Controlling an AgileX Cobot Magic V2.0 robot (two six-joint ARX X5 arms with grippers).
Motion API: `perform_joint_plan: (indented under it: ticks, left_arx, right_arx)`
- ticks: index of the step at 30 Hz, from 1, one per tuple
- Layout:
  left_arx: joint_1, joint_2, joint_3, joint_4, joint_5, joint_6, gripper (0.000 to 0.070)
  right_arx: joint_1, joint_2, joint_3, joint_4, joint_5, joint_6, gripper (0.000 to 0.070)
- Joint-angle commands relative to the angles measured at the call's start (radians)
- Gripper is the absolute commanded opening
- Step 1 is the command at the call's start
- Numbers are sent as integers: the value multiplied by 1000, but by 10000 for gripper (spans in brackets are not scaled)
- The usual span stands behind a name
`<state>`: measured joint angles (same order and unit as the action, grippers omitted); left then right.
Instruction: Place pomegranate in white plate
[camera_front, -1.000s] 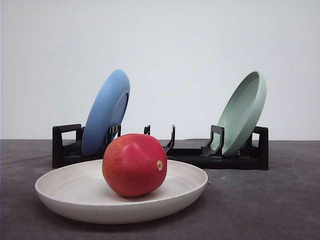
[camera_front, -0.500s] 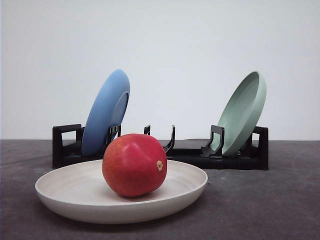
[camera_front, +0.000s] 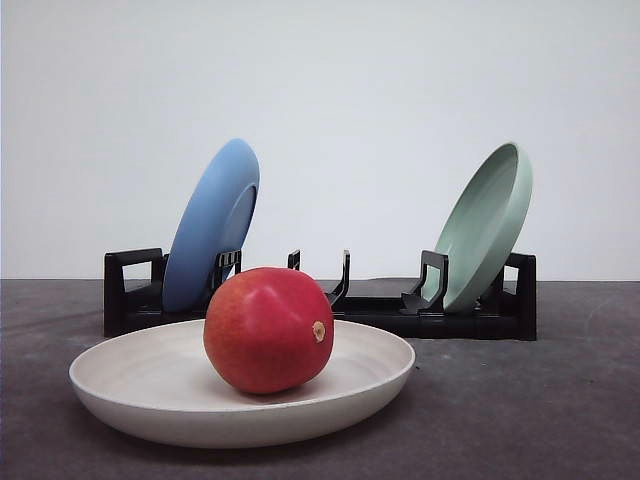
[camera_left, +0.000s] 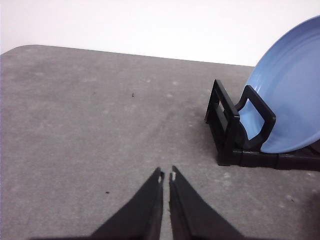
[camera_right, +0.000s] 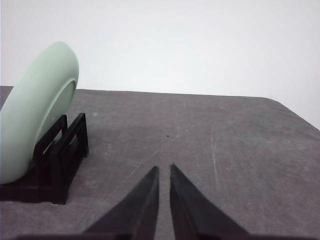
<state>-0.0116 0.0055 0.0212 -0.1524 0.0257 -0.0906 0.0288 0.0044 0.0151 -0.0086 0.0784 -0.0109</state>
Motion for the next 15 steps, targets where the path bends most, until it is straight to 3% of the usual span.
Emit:
perform_joint_plan:
  ticks: [1, 15]
  left_arx:
    - [-2, 0, -9, 12, -1, 0, 0]
    - [-2, 0, -9, 12, -1, 0, 0]
  right_arx:
    - [0, -1, -4, 16, 1, 11, 36]
    - [0, -1, -4, 16, 1, 11, 36]
